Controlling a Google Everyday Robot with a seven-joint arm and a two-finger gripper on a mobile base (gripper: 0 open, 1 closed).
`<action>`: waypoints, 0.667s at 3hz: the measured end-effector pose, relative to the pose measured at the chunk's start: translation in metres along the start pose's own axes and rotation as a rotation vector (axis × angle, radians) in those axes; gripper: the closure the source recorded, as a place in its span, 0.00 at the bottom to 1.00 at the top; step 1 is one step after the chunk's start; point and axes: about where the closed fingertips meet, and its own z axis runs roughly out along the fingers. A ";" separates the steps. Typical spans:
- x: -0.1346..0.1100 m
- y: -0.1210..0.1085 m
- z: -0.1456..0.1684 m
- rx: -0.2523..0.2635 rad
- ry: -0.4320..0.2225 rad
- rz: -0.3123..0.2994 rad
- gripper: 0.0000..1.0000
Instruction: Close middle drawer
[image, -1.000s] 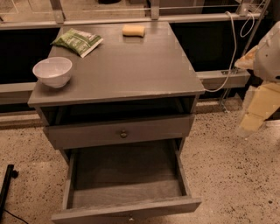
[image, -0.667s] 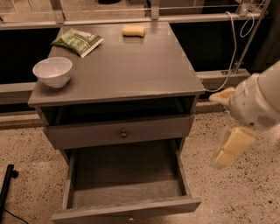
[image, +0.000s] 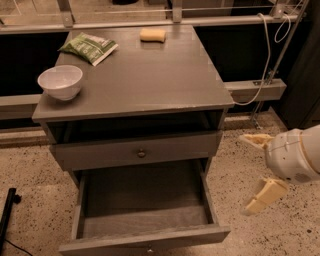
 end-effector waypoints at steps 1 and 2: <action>0.004 0.028 0.055 -0.087 -0.107 0.033 0.00; 0.018 0.077 0.130 -0.101 -0.335 0.119 0.00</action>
Offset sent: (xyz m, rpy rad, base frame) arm -0.0719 0.1184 -0.2148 0.6236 -0.1807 0.1466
